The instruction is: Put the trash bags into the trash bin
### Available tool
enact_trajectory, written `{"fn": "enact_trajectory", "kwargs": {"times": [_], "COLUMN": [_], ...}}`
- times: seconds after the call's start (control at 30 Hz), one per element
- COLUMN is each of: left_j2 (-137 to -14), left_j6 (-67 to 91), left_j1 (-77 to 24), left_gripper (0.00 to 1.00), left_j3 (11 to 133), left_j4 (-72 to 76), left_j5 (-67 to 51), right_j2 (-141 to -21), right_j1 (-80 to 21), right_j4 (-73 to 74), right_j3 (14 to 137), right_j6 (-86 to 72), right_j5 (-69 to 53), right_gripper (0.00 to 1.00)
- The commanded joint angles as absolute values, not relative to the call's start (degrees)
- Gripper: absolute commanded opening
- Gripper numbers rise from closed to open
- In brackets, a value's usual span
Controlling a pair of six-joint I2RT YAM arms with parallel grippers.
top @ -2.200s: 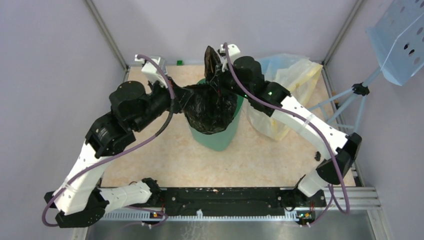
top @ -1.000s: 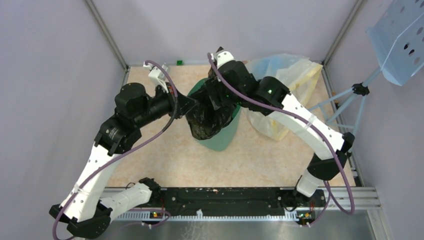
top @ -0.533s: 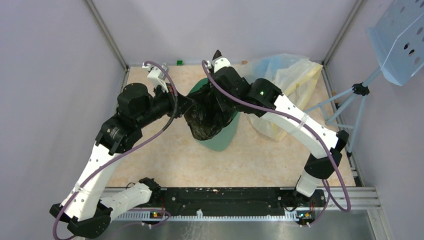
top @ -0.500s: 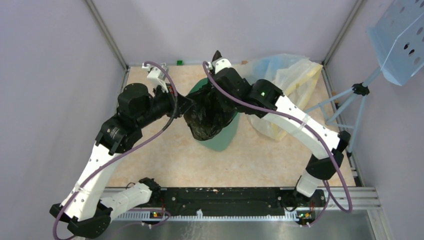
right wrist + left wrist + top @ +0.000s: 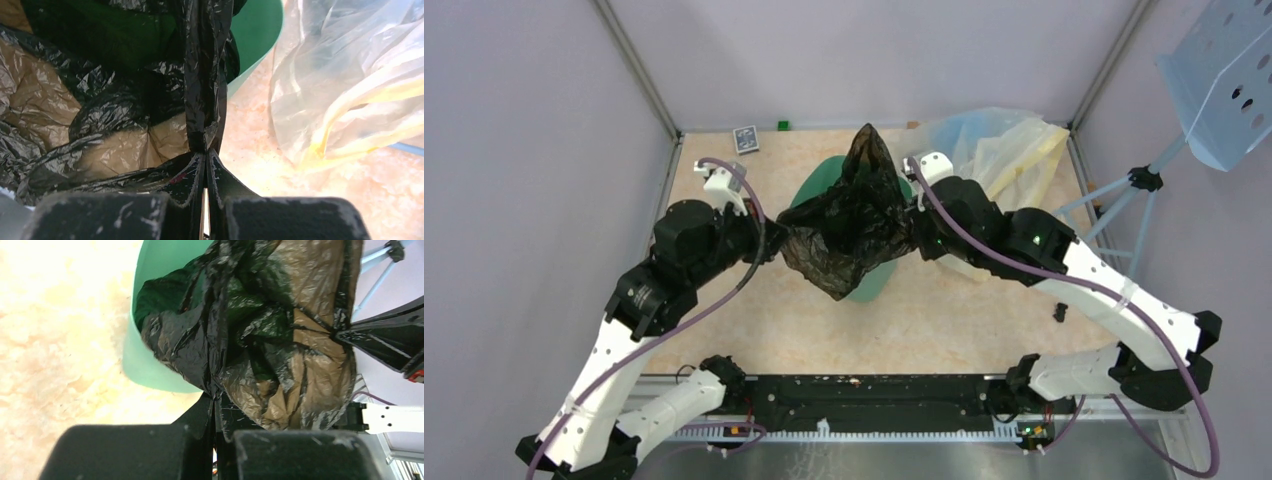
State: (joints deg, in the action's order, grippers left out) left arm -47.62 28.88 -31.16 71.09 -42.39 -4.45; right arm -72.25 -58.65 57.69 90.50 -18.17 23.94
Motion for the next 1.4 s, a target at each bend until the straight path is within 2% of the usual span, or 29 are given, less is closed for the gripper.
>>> {"fn": "enact_trajectory", "kwargs": {"times": [0.0,0.3,0.47,0.77,0.93,1.13,1.37], "left_j2": [-45.2,-38.3,-36.8,-40.6,-45.4,-50.9,-50.8], "left_j6": [30.1,32.5,33.1,30.0,28.8,29.2,30.0], "left_j1": [-31.0,-31.0,-30.9,-30.8,-29.1,-25.1,-22.0], "left_gripper": [0.00,0.00,0.00,0.18,0.21,0.26,0.29], "left_j3": [67.4,54.9,49.0,48.7,49.2,48.3,45.2], "left_j4": [-43.1,-41.3,-36.4,-27.7,-25.0,-23.7,-21.8], "left_j5": [-1.0,10.8,14.7,20.1,18.2,10.2,4.9], "right_j2": [-68.9,-66.4,-66.0,-70.0,-70.9,-73.7,-72.1], "right_j1": [-57.9,-51.8,-46.2,-39.7,-36.2,-32.5,-31.7], "right_j4": [50.4,43.3,38.5,33.7,30.3,27.9,28.7], "right_j3": [85.0,73.2,70.8,74.4,73.7,72.1,71.7], "right_j6": [-19.6,-19.8,-18.7,-15.6,-15.5,-17.0,-16.1], "right_j5": [21.1,18.8,18.2,15.3,9.9,2.6,2.9], "right_gripper": [0.00,0.00,0.00,0.12,0.16,0.14,0.18]}}
